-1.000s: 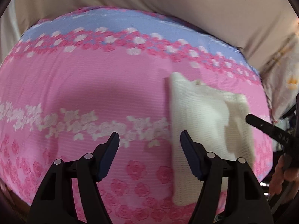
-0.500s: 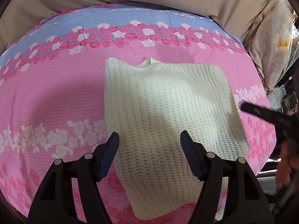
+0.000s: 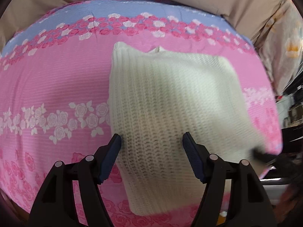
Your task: Fold small clothes
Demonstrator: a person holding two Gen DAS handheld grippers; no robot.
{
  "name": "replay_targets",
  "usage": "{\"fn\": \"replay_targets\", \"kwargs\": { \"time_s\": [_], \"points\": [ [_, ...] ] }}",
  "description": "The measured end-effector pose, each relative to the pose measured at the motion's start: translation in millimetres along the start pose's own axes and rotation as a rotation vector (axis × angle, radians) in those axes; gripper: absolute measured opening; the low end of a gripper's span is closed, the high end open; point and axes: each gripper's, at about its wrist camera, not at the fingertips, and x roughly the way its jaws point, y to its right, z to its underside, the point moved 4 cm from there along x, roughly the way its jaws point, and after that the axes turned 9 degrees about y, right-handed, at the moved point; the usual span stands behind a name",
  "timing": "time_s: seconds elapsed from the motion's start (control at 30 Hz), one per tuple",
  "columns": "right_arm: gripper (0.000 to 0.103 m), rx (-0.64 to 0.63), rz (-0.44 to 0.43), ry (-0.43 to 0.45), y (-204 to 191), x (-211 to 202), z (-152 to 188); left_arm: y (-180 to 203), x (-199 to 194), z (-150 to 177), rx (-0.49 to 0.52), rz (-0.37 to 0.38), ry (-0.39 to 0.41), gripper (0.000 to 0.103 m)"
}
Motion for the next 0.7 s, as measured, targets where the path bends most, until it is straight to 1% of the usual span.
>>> {"fn": "replay_targets", "kwargs": {
  "time_s": [0.03, 0.07, 0.13, 0.17, 0.23, 0.3, 0.33, 0.4, 0.47, 0.5, 0.53, 0.57, 0.6, 0.63, 0.7],
  "points": [
    [0.010, 0.015, 0.004, 0.009, 11, -5, -1, 3, 4, 2, 0.016, -0.012, -0.001, 0.069],
    [0.010, 0.003, 0.035, -0.026, 25, 2, 4, 6, 10, 5, 0.032, -0.024, 0.000, 0.071],
    [0.010, -0.055, 0.123, -0.147, 49, 32, 25, 12, 21, 10, 0.051, -0.042, -0.011, 0.080],
    [0.011, -0.062, 0.104, -0.176, 54, 42, 34, 13, 25, 12, 0.052, -0.058, -0.014, 0.081],
    [0.011, -0.069, 0.085, -0.165, 52, 33, 28, 11, 24, 11, 0.014, -0.060, -0.007, 0.081],
    [0.016, -0.074, 0.082, -0.143, 46, 17, 20, 7, 20, 10, -0.027, -0.049, -0.006, 0.081],
    [0.021, -0.088, 0.085, -0.130, 42, 8, 16, 5, 16, 9, -0.057, -0.039, 0.002, 0.080],
    [0.028, -0.130, 0.101, -0.087, 30, -7, 6, 3, 8, 9, -0.088, -0.033, 0.018, 0.079],
    [0.030, -0.203, 0.147, -0.031, 13, -16, -8, 4, -1, 6, -0.101, -0.032, 0.047, 0.078],
    [0.030, -0.231, 0.158, -0.014, 7, -16, -14, 5, -4, 5, -0.099, -0.029, 0.056, 0.078],
    [0.030, -0.262, 0.157, 0.005, -1, -14, -20, 6, -4, 4, -0.093, -0.029, 0.058, 0.078],
    [0.030, -0.277, 0.145, 0.010, -1, -13, -26, 7, -3, 5, -0.083, -0.036, 0.053, 0.078],
    [0.029, -0.297, 0.128, 0.011, -9, -1, -31, 7, -1, 4, -0.079, -0.041, 0.047, 0.078],
    [0.025, -0.312, 0.123, 0.005, -10, 7, -33, 6, 3, 5, -0.075, -0.048, 0.035, 0.078],
    [0.024, -0.347, 0.132, -0.015, -13, 31, -39, 4, 6, 5, -0.073, -0.056, 0.028, 0.078]
  ]
}}
